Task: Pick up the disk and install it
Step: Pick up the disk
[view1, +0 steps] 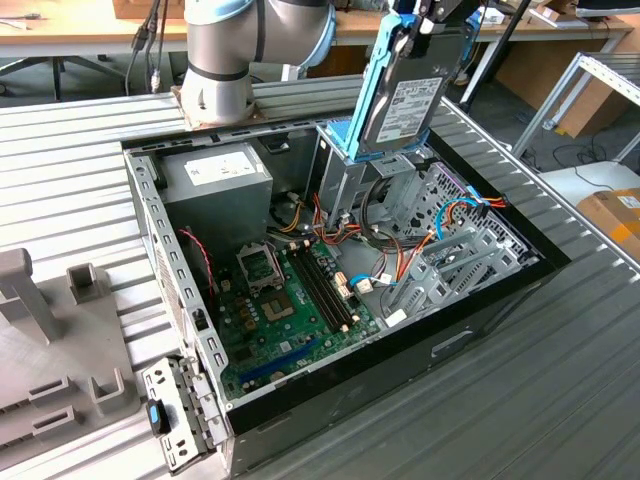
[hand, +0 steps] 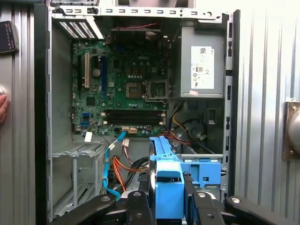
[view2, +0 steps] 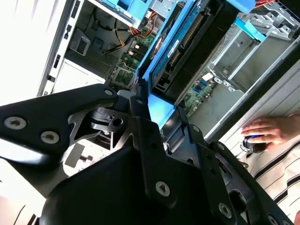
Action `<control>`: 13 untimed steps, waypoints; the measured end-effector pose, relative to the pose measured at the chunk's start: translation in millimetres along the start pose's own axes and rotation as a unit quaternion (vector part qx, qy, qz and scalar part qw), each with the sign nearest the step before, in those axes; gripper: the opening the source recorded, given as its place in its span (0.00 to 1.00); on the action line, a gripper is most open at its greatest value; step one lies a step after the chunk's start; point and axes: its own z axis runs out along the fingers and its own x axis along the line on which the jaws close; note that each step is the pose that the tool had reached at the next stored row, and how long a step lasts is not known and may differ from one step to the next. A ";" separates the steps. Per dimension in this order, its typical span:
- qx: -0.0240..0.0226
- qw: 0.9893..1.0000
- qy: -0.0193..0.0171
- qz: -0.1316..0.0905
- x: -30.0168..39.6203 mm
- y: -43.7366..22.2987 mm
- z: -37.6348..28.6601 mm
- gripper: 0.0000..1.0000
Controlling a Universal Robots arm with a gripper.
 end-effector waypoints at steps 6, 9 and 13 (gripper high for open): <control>0.000 1.000 0.001 0.000 17.7 0.0 0.2 0.36; 0.000 1.000 0.001 0.000 22.7 0.1 0.2 0.36; 0.000 1.000 0.001 -0.002 36.4 0.3 0.1 0.36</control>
